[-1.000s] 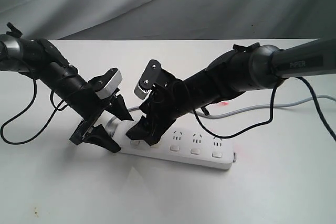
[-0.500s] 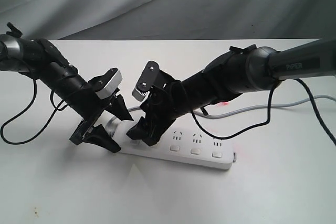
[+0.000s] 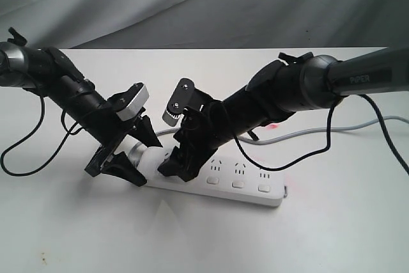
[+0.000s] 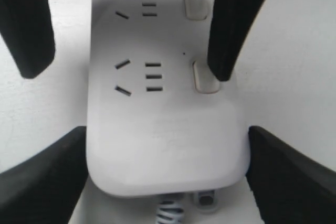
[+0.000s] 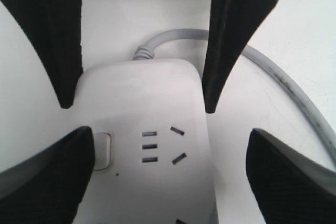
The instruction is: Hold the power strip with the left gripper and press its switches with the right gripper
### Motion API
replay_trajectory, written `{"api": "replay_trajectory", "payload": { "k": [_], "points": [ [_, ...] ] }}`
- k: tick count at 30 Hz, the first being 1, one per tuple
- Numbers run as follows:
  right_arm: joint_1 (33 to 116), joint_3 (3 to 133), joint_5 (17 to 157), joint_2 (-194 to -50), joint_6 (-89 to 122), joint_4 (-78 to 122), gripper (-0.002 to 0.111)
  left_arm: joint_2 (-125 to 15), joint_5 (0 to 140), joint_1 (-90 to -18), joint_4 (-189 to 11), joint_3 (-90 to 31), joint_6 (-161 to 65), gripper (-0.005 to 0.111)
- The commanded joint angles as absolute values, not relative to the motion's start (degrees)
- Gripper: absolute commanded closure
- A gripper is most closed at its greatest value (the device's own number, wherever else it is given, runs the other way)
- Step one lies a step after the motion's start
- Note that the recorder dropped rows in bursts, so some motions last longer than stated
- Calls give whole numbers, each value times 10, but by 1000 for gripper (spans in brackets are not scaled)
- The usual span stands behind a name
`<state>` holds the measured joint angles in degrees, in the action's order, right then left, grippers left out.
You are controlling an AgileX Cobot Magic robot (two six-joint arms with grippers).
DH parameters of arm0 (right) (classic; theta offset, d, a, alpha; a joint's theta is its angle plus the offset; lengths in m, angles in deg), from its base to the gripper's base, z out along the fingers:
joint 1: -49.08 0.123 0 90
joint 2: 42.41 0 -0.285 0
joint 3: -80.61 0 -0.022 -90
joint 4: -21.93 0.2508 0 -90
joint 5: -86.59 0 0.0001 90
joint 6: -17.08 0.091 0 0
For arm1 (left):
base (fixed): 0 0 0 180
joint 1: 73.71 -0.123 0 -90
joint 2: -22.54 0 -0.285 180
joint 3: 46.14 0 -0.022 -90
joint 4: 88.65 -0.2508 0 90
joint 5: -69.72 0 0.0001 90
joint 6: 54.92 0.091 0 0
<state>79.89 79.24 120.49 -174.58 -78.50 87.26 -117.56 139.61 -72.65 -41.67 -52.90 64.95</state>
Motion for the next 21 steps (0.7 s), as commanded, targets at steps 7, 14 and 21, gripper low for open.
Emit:
{"api": "replay_trajectory", "payload": {
  "k": [7,14,21],
  "points": [
    [800,792,1171,-1750,-769,839,35,-1175,1397,-728,-413,-532,651,62],
    [800,792,1184,-1773,-761,839,35,-1175,1397,-728,-413,-532,651,62],
    [811,792,1187,-1774,-761,834,35,-1175,1397,-728,-413,-532,651,62]
  ]
}}
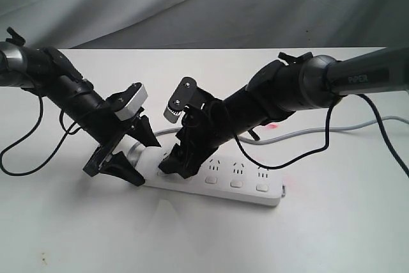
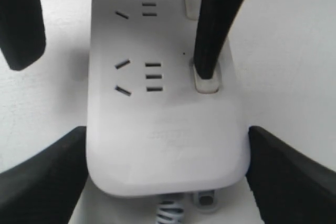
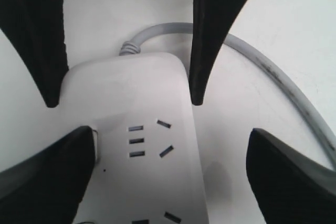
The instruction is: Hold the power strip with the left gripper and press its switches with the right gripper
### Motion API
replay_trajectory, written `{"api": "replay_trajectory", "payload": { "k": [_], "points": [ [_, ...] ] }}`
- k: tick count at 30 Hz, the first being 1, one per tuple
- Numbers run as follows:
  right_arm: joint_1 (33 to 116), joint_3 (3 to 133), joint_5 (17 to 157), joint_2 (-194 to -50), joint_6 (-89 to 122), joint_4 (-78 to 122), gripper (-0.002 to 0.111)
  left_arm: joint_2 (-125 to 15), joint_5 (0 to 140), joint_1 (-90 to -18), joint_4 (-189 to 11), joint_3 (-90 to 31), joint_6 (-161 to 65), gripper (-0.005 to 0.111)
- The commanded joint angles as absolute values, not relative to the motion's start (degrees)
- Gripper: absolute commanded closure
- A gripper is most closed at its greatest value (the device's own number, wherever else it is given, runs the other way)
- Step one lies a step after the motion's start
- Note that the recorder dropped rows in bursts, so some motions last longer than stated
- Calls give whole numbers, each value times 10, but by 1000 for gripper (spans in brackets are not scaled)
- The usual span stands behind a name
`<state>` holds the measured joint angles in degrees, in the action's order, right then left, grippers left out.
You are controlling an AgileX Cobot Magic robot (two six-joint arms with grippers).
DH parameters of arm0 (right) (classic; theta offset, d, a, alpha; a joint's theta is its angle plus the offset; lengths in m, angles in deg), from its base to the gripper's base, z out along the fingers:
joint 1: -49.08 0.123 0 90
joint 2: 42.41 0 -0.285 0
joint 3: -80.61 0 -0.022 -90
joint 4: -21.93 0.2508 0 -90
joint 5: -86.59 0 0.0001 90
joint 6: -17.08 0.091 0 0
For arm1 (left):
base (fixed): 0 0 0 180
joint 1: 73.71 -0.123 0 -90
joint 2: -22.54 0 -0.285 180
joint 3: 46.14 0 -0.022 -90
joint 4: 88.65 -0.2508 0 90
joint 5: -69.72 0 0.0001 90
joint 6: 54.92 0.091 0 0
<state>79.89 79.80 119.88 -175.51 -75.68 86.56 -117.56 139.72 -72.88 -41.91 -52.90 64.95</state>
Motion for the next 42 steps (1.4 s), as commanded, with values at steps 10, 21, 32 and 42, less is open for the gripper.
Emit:
{"api": "replay_trajectory", "payload": {
  "k": [10,21,32,42],
  "points": [
    [827,792,1129,-1774,-728,810,35,-1175,1397,-728,-413,-532,651,62],
    [826,792,1152,-1669,-738,825,35,-1175,1397,-728,-413,-532,651,62],
    [810,770,1169,-1637,-684,756,35,-1175,1397,-728,-413,-532,651,62],
    [809,709,1127,-1637,-721,802,35,-1175,1397,-728,-413,-532,651,62]
  ]
}}
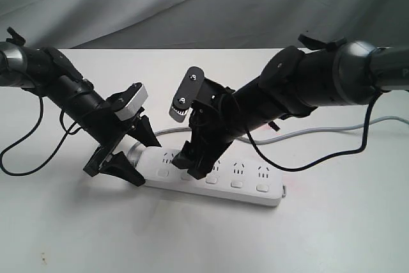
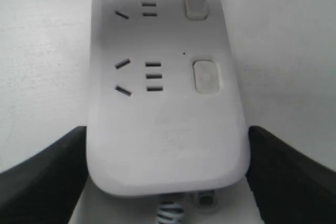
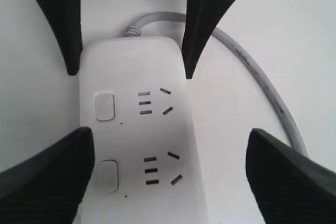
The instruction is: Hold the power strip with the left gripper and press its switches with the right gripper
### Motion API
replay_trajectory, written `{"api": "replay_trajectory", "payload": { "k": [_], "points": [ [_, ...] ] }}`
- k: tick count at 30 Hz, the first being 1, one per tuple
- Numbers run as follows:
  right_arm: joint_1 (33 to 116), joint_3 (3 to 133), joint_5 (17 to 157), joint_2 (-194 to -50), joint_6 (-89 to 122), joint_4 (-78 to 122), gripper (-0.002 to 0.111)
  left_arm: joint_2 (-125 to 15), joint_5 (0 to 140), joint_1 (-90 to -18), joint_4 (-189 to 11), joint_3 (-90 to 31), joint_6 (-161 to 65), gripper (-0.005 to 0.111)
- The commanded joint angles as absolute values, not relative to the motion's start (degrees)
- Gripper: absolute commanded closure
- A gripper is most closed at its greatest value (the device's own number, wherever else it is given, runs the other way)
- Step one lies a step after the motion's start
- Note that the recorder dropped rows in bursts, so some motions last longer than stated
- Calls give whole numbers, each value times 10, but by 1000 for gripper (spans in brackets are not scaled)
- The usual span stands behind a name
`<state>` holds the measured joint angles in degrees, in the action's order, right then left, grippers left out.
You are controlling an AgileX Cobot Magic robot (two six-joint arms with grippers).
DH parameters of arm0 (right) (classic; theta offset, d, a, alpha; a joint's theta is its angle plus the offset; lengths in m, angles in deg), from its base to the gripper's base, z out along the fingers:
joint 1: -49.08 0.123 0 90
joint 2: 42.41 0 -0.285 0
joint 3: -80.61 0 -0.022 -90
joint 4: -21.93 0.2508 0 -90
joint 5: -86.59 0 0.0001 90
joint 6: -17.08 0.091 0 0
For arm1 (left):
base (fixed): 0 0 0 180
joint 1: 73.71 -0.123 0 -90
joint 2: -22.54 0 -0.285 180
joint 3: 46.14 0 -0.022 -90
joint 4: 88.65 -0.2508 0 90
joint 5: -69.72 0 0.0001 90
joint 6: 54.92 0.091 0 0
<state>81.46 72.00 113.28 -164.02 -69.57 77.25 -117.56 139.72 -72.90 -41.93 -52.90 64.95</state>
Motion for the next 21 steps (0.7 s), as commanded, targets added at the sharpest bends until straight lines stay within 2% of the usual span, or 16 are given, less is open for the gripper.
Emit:
{"api": "replay_trajectory", "payload": {
  "k": [1,21],
  "points": [
    [809,709,1126,-1637,-723,803,35,-1175,1397,-728,-413,-532,651,62],
    [809,705,1091,-1685,-709,777,35,-1175,1397,-728,-413,-532,651,62]
  ]
}}
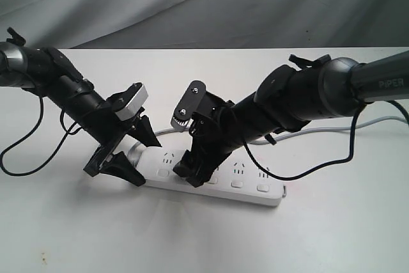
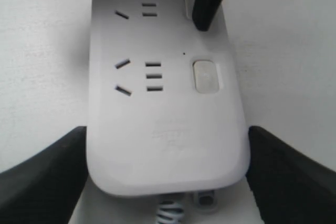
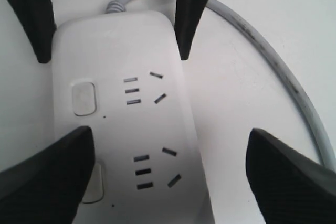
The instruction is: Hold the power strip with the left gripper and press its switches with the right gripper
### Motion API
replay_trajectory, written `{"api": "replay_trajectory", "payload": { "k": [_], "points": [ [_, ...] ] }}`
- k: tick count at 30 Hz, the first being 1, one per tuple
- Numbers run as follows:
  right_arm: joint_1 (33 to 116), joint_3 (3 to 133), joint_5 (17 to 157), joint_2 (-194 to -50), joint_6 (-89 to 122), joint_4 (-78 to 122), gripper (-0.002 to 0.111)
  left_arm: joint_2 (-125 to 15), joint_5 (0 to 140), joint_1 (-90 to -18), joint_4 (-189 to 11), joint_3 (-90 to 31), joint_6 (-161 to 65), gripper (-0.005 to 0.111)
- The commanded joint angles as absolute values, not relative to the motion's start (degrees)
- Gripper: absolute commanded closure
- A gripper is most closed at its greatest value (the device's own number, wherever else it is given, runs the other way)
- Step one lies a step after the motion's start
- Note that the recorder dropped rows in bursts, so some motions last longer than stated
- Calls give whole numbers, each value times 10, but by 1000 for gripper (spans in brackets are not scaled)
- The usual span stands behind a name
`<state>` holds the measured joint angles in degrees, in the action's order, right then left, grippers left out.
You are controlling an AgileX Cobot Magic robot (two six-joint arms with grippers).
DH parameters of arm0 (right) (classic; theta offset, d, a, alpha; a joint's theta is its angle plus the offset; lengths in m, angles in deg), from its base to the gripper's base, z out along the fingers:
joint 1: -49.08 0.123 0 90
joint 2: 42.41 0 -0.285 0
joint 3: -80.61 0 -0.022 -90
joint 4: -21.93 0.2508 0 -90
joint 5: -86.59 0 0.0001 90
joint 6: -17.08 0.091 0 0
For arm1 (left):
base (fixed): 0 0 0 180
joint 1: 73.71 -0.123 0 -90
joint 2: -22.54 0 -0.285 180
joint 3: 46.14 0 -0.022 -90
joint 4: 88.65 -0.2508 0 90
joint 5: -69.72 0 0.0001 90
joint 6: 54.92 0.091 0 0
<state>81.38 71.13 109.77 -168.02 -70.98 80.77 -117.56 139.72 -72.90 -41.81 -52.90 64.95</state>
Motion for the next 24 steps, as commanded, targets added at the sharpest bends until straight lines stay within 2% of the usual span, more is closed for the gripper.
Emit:
{"api": "replay_trajectory", "payload": {
  "k": [1,9,24],
  "points": [
    [809,704,1091,-1685,-709,775,35,-1175,1397,-728,-413,-532,651,62],
    [809,655,1059,-1686,-709,775,35,-1175,1397,-728,-413,-532,651,62],
    [809,652,1034,-1703,-710,776,35,-1175,1397,-728,-413,-532,651,62]
  ]
}}
